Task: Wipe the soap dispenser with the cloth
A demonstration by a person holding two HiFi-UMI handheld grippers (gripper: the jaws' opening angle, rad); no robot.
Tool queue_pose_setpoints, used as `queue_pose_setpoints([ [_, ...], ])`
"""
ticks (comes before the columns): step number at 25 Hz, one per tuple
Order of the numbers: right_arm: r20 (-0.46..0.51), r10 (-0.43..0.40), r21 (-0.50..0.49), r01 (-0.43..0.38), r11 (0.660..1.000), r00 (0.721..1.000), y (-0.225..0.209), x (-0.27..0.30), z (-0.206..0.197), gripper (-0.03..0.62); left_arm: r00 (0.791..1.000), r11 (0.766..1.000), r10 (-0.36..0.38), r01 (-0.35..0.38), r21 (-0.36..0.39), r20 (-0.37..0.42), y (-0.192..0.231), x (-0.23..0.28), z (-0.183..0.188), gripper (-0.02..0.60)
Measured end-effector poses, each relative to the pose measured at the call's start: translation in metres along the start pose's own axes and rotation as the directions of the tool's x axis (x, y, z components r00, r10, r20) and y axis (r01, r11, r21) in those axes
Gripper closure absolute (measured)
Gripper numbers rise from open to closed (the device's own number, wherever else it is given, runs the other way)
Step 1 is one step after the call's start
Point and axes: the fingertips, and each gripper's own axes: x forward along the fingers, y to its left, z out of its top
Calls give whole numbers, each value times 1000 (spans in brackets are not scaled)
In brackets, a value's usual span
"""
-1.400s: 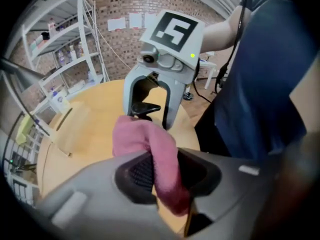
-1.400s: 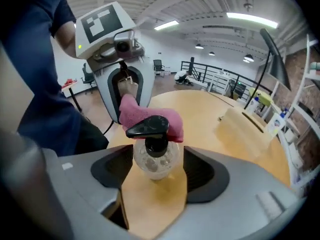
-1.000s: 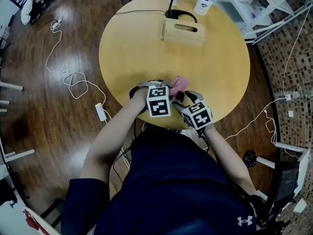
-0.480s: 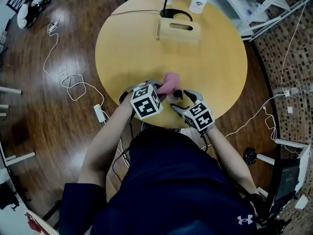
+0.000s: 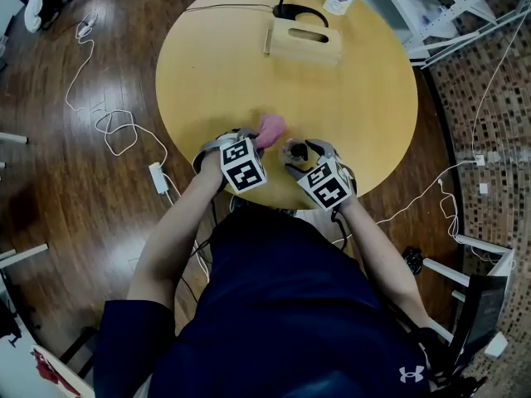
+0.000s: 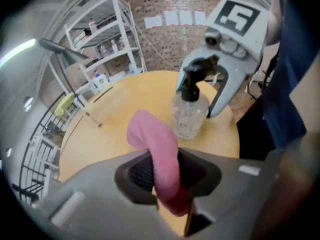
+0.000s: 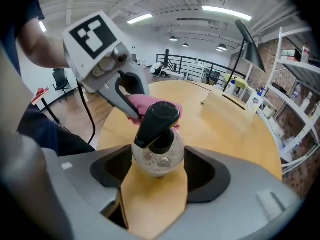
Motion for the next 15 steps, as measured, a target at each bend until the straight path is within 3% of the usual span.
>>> queue_pose_setpoints([
  [3,-10,-2,4,2,1000,1000,0,0,-4,263,994,1000,-14,15,4,-105,-19,28,-32,474],
  [7,-13,2,22,-2,1000,1000,1,3,-7,263,988,997,-48,56,50,-147,-43,64,-28,474],
  [11,-23,3,11,-3,1000,1000,-1,1,-5,263,995,983,-93,99,153,-47,-62,50,5,472],
  [15,-26,0,10,0,1000,1000,-3,-1,-5,263,986,992,-21,1,125,164,-48,9,30,474],
])
